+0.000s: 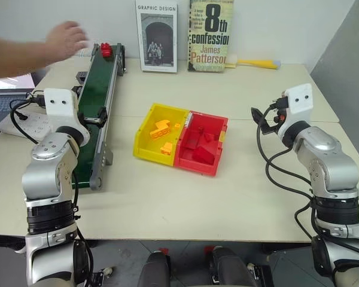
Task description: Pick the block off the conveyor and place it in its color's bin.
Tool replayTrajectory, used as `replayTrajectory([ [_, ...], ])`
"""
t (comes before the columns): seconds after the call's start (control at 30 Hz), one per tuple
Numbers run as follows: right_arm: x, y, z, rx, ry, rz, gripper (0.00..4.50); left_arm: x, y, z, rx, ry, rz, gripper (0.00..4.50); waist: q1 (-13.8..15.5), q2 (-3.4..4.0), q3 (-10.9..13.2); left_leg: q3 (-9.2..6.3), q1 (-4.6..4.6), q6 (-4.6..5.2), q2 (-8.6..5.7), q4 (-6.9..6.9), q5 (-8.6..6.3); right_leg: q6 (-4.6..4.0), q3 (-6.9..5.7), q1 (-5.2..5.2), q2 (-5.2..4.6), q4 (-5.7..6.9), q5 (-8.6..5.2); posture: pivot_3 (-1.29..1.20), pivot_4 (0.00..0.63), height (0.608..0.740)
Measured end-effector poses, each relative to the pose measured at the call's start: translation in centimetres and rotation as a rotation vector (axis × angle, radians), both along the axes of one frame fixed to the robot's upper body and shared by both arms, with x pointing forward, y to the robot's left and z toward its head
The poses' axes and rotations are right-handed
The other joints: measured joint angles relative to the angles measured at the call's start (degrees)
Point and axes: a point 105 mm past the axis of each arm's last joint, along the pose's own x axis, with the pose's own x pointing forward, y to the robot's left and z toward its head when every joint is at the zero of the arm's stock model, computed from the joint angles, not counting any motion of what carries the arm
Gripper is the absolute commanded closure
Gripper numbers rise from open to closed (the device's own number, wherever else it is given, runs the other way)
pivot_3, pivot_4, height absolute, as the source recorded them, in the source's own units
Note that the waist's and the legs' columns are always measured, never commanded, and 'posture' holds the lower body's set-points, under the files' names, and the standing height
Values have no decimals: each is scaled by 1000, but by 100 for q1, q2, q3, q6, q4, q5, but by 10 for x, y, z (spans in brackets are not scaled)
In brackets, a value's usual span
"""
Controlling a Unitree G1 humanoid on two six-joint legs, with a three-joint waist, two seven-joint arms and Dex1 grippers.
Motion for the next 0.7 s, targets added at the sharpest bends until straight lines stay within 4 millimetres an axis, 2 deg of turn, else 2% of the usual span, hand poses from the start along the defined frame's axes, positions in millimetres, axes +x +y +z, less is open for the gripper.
replayTrajectory([
  [0.17, 1, -2, 0, -3, 1, -5, 0, -1, 3, 0, -16, -13, 28, 46, 0, 0, 0, 1, -1, 0, 0, 0, 0, 0, 1, 0, -1, -2, 0, 0, 150, 740],
  [0.37, 0, 3, -1, 7, 10, 39, 0, -12, 23, -2, -54, -49, 140, 46, 1, 0, 0, 1, 0, 0, 0, -1, 0, 0, 2, 0, -1, -1, 0, 0, 150, 740],
  [0.5, -11, 27, 1, 52, 47, 262, 0, -13, 23, -10, -81, -35, 152, 46, 0, 0, 0, -3, -2, 1, 0, -1, 0, 0, -2, 0, -1, -2, 0, 0, 150, 740],
  [0.53, -22, 40, 9, 54, 52, 394, 0, -13, 22, -11, -84, -31, 152, 46, 1, 0, 0, -4, -3, 1, 0, -1, 0, 0, -4, 0, 0, -3, 0, 0, 150, 740],
  [0.63, -36, 55, 22, 47, 51, 546, 0, -13, 22, -12, -86, -31, 151, 46, 1, 0, 0, -5, -1, 1, 0, 0, -1, 0, -4, 2, -1, -3, 0, 0, 150, 740],
  [0.67, -48, 66, 32, 43, 50, 654, 0, -12, 21, -11, -88, -32, 149, 46, 1, -1, 0, -9, 0, 1, 0, 0, -1, 0, -7, 4, 0, -3, 0, 0, 150, 740],
  [0.7, -53, 71, 32, 52, 66, 702, 0, -12, 21, -11, -89, -33, 147, 46, 1, -1, -1, -8, -1, 1, 0, 0, -1, 0, -6, 4, -1, -4, 0, 0, 150, 740],
])
